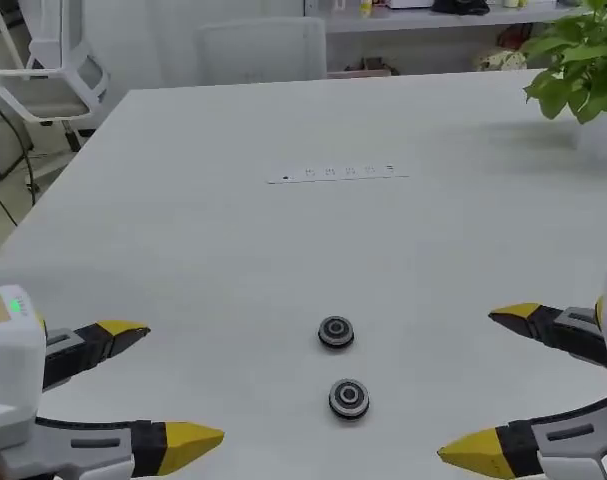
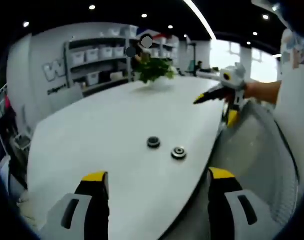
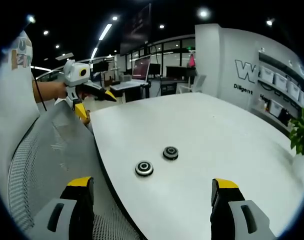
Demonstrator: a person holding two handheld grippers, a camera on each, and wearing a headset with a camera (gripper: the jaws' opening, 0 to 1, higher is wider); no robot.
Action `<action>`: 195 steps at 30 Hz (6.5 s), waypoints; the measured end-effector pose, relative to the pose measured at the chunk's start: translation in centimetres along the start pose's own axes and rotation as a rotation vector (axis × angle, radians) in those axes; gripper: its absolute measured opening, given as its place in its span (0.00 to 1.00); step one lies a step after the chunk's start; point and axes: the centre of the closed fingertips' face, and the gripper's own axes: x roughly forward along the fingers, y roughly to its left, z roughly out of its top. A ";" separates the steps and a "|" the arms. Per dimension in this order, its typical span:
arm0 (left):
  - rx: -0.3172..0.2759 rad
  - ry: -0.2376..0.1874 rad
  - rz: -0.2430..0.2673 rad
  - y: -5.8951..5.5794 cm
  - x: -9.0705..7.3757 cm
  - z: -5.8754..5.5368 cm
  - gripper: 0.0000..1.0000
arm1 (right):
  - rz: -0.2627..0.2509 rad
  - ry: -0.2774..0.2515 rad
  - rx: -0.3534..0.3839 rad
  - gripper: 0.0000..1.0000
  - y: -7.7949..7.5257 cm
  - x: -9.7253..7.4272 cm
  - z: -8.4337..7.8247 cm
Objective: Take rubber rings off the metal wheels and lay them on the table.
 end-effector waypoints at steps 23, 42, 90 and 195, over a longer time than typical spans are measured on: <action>0.014 0.005 -0.012 -0.3 0.4 -0.3 0.82 | -0.005 0.000 -0.005 0.96 0.1 0.2 -0.3; 0.054 0.001 -0.030 -0.5 1.4 0.1 0.80 | -0.002 -0.034 -0.040 0.91 -0.1 1.1 0.6; 0.118 0.020 -0.121 -0.6 6.5 2.5 0.79 | 0.057 -0.040 -0.037 0.77 -1.5 4.4 1.0; 0.200 0.158 -0.331 -4.8 15.1 -1.2 0.46 | 0.200 0.032 -0.070 0.39 0.3 10.1 -3.4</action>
